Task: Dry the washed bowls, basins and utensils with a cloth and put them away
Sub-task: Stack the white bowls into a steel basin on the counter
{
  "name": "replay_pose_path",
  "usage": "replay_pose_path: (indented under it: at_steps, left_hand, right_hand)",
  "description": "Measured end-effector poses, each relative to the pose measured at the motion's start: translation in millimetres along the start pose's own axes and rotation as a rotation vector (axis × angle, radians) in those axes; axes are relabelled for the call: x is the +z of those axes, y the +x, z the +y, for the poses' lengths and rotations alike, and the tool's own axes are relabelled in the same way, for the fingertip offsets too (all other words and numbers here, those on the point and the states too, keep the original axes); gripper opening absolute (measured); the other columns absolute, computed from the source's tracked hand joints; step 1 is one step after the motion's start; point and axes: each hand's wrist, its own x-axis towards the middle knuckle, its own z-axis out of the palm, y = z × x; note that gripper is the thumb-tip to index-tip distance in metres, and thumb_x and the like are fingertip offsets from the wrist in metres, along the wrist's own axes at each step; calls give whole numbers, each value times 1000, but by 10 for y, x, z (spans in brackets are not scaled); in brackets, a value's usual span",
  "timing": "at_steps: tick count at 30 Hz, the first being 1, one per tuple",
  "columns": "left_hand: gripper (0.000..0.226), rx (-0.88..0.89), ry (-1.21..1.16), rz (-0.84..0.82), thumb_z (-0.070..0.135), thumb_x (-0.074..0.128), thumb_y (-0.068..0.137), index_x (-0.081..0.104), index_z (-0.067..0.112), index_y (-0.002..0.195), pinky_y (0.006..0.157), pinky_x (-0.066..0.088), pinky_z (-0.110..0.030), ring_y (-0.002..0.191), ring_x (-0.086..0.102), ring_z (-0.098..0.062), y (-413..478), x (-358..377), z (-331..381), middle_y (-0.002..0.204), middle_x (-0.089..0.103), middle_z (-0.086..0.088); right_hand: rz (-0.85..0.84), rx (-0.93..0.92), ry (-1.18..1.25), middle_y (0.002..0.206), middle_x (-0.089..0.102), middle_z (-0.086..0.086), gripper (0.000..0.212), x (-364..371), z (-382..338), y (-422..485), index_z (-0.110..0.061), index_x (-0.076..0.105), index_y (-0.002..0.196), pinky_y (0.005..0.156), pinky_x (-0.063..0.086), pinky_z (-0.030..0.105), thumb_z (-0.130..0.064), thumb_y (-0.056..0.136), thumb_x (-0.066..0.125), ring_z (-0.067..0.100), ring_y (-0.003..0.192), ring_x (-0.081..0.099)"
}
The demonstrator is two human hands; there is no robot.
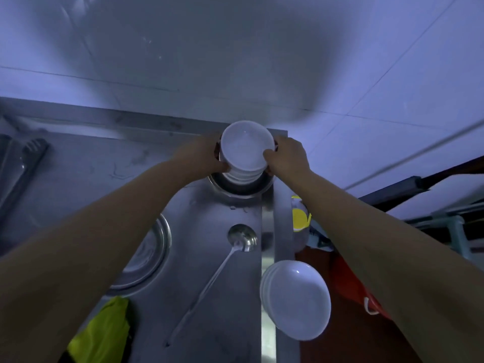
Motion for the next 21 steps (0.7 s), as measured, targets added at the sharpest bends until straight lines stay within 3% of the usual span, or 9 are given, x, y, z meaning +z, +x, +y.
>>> replay_pose_path:
  at_steps: [3, 6, 10, 13, 15, 18, 21]
  left_hand:
    - [53, 7, 22, -2, 25, 75, 65, 54, 22, 114, 74, 45, -32, 85, 57, -22, 68, 49, -49, 88, 58, 2]
    - [47, 3, 32, 18, 22, 75, 67, 56, 20, 110, 71, 42, -30, 83, 57, -22, 85, 68, -74, 87, 60, 1]
    - [52, -34, 24, 5, 22, 75, 69, 54, 19, 116, 78, 48, -34, 89, 61, -25, 68, 73, -57, 97, 65, -5]
    - [63, -91, 78, 24, 25, 74, 70, 48, 18, 126, 84, 50, -40, 96, 61, -27, -22, 49, -18, 112, 62, -6]
    - [67, -125, 116, 75, 29, 71, 74, 43, 21, 133, 88, 49, -43, 102, 60, -29, -166, 42, 17, 121, 58, -6]
    - [63, -82, 201, 145, 30, 66, 80, 40, 21, 138, 89, 47, -40, 107, 59, -30, -537, 99, 81, 128, 54, -7]
    - [64, -27, 250, 65, 29, 64, 84, 36, 20, 141, 91, 46, -40, 113, 55, -26, -1013, 249, 162, 135, 49, -5]
  right_hand:
    - [-25, -4, 8, 76, 59, 12, 11, 73, 44, 76, -12, 47, 73, 48, 30, 22, -19, 81, 51, 29, 73, 53]
    - [-12, -12, 18, 77, 57, 10, 6, 115, 55, 89, -10, 48, 81, 48, 29, 21, -13, 85, 52, 27, 73, 52]
    - [-19, -7, 18, 80, 56, 11, 8, 130, 76, 87, -9, 47, 85, 52, 33, 26, -15, 89, 50, 30, 77, 56]
    - [3, -12, -19, 91, 61, 16, 23, 91, 95, -11, -6, 53, 100, 65, 33, 30, -26, 97, 44, 34, 89, 58]
    - [54, -52, -180, 100, 62, 18, 31, 15, 138, -171, -6, 51, 114, 67, 32, 32, -31, 99, 41, 37, 93, 57]
    - [131, -236, -519, 100, 60, 14, 29, -83, 314, -500, -8, 50, 119, 60, 30, 32, -25, 97, 42, 38, 85, 59]
    - [166, -371, -631, 83, 61, 13, 21, -149, 533, -848, -5, 65, 102, 49, 28, 27, -12, 82, 63, 34, 64, 60]
